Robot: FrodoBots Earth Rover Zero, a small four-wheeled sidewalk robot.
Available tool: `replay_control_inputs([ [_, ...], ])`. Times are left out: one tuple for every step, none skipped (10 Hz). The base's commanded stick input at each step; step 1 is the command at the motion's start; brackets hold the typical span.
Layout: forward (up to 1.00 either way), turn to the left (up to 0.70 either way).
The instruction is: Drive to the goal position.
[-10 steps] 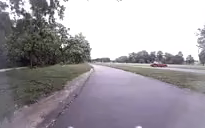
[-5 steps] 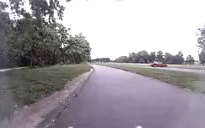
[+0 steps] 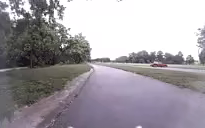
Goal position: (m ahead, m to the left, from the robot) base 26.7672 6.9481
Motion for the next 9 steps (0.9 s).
replay_control_inputs([
  [0.05,0.00],
  [0.05,0.01],
  [0.05,0.02],
  [0.05,0.01],
  [0.05,0.00],
  [0.05,-0.01],
  [0.06,-0.01],
  [0.06,-0.01],
  [0.07,-0.01],
])
